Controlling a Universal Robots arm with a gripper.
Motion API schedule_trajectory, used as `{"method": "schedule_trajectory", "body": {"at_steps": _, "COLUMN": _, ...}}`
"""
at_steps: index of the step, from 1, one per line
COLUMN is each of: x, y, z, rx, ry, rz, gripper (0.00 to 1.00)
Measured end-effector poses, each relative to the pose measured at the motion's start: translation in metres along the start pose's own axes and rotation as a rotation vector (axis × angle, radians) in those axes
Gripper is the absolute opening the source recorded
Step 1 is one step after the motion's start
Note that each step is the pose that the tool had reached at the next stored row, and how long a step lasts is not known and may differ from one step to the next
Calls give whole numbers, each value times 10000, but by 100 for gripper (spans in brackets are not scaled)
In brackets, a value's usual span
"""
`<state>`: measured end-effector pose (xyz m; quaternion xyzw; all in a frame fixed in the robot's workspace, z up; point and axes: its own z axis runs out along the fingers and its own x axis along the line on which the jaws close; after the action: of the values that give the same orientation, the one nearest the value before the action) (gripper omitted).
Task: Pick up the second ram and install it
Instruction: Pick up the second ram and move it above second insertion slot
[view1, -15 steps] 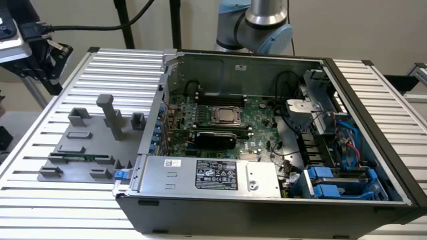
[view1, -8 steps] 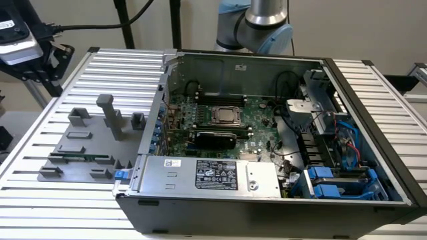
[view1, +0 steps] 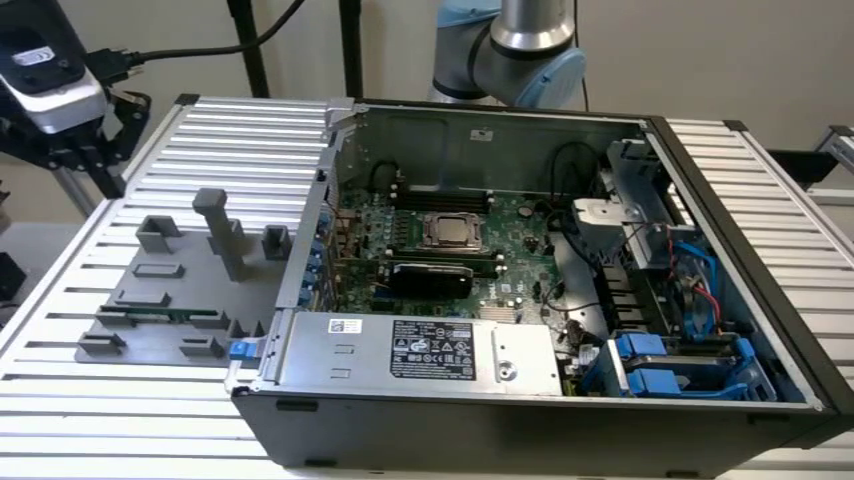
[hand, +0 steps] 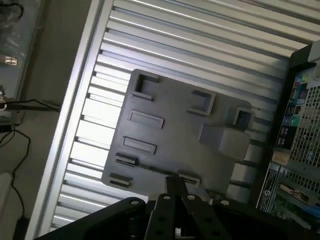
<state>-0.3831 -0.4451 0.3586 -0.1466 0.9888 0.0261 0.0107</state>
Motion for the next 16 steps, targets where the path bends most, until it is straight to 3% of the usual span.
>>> {"method": "schedule_trajectory", "body": {"at_steps": 16, "x": 4, "y": -6, "z": 127, "rx": -84, "ry": 142, "rz": -2916, "gripper": 0}}
